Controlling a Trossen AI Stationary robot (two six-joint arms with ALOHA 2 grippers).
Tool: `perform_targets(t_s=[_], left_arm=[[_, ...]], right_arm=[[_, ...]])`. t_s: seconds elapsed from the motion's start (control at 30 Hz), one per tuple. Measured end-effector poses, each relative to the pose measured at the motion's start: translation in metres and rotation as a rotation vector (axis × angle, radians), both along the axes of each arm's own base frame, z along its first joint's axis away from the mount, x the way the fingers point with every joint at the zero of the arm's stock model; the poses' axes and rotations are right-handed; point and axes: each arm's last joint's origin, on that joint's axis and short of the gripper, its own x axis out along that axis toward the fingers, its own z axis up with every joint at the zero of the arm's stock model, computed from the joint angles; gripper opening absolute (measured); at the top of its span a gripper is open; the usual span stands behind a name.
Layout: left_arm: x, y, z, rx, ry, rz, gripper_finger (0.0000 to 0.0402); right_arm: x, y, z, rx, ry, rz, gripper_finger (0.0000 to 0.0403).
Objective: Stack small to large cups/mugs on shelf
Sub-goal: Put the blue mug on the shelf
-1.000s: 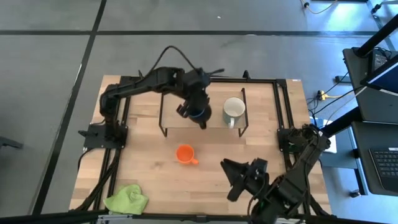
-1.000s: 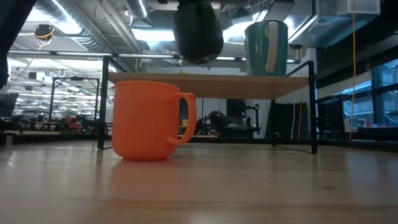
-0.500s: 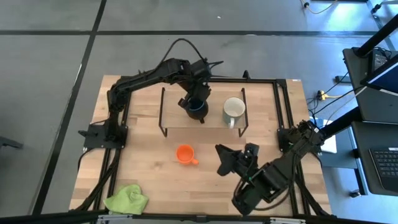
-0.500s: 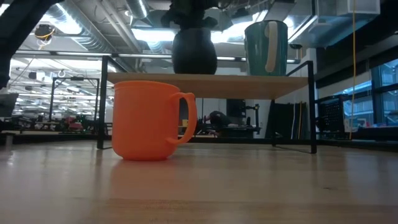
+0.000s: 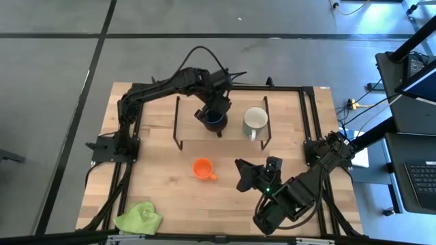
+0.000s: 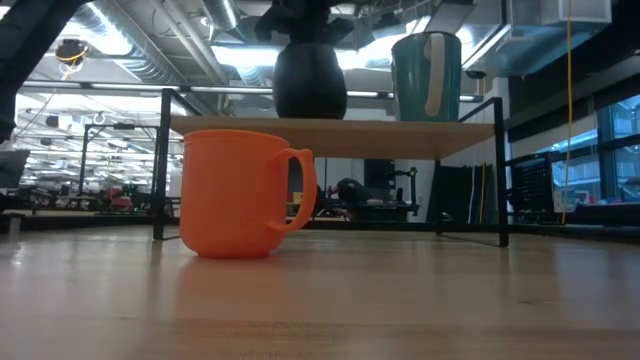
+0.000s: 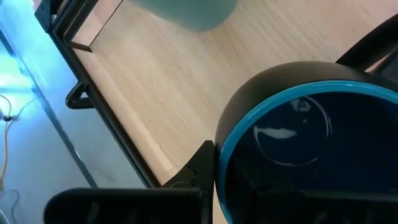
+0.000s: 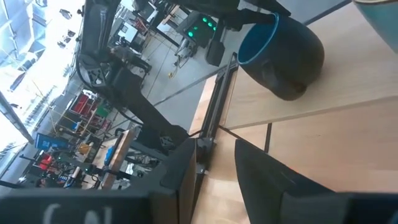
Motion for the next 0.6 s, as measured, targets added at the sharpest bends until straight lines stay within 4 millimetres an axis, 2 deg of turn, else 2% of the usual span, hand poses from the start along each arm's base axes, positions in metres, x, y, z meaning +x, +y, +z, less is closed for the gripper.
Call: perform_targets(t_s=[0.6], left_arm=[[-0.0015, -0.0068, 0.0035, 0.012, -0.006, -0.056, 0.0014]], right_arm=[[-0.0012, -0.0009, -0.0018, 0.013, 0.050, 0.015, 0.0113]])
